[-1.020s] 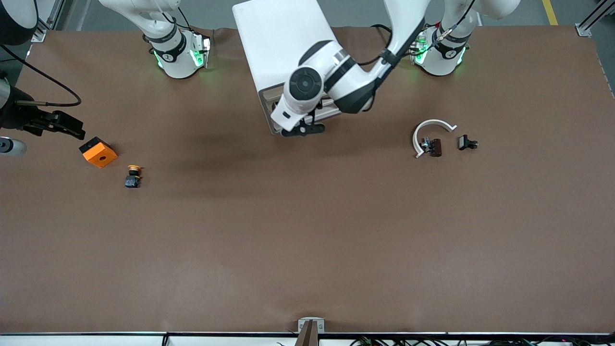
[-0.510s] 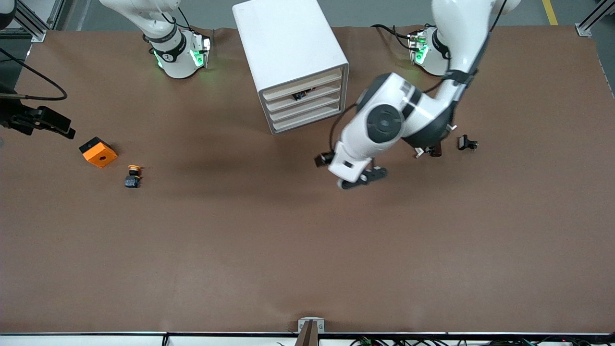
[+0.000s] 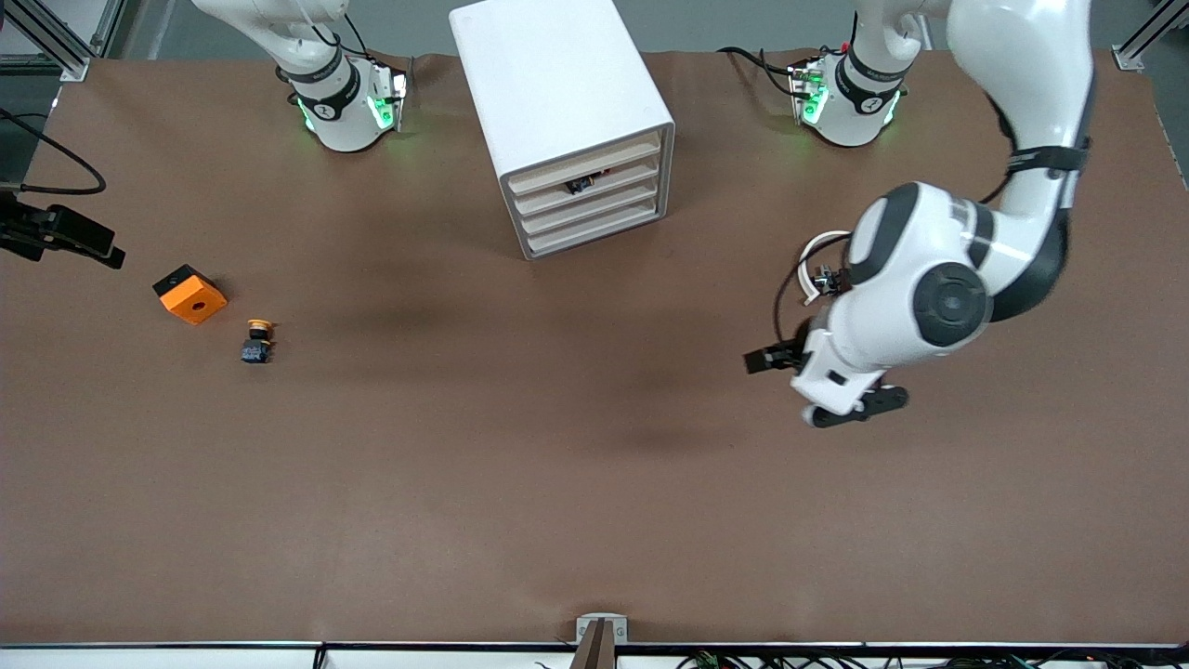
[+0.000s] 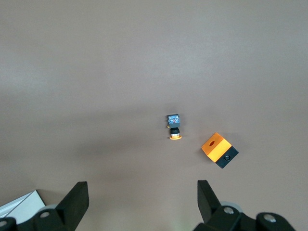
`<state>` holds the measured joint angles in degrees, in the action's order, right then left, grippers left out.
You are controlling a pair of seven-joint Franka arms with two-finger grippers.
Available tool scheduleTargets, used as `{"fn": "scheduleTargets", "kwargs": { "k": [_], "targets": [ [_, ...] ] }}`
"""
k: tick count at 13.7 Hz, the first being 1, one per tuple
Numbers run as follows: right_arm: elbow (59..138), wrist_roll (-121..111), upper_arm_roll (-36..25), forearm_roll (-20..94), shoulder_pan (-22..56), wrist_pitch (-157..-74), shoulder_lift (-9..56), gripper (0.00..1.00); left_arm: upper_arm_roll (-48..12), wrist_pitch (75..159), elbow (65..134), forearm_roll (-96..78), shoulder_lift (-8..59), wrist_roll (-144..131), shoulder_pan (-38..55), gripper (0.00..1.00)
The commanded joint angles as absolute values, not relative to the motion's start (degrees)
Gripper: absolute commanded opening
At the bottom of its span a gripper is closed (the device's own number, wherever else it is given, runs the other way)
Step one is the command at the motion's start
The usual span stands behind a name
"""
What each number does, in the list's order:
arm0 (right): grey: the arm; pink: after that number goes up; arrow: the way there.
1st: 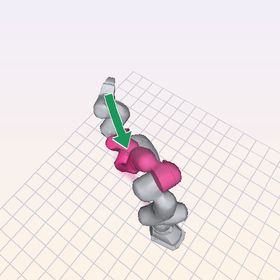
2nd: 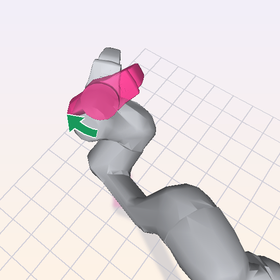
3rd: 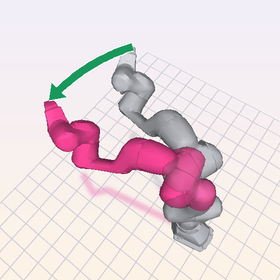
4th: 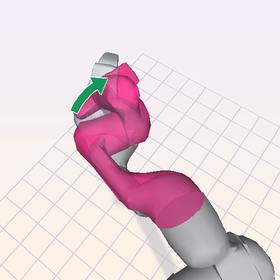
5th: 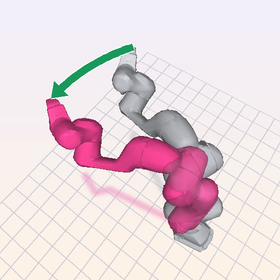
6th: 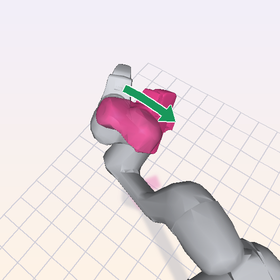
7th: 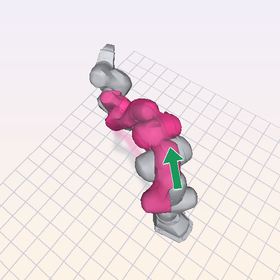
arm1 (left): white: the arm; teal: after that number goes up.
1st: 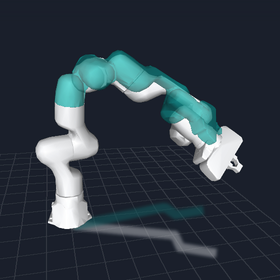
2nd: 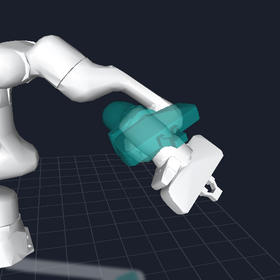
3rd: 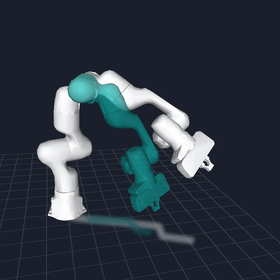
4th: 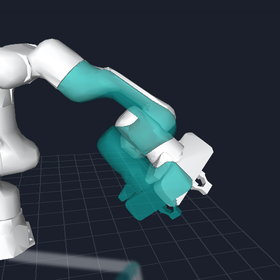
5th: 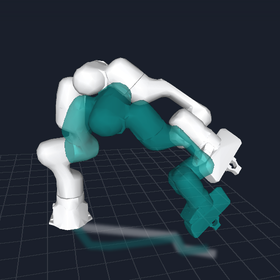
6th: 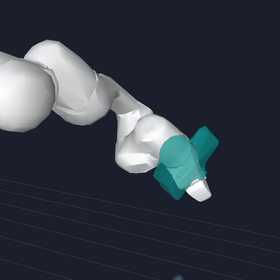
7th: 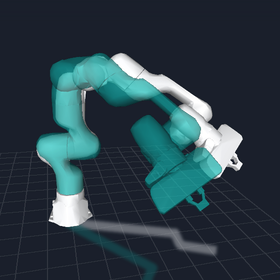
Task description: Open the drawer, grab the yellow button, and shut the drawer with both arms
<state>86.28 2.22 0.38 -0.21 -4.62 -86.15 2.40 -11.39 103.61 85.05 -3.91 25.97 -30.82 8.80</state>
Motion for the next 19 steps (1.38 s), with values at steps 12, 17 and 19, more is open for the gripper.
{"fn": "scheduleTargets", "kwargs": {
  "k": [12, 17, 19],
  "targets": [
    [85.0, 1.6, -5.6, 0.0, 1.7, -85.2, 3.0, 1.00, -12.0, 89.2, 78.7, 6.5, 13.6, -5.9, -4.4, 1.00],
    [84.9, 1.7, -5.4, 0.1, 1.9, -84.6, 3.0, 1.00, -12.0, 85.8, 78.7, 6.5, 11.7, -5.0, -8.3, 1.00],
    [84.9, 2.3, -5.4, 0.5, 2.1, -84.6, 3.0, 1.00, -12.0, 84.6, 78.8, 6.3, 10.4, -4.0, -9.7, 1.00]
  ]
}}
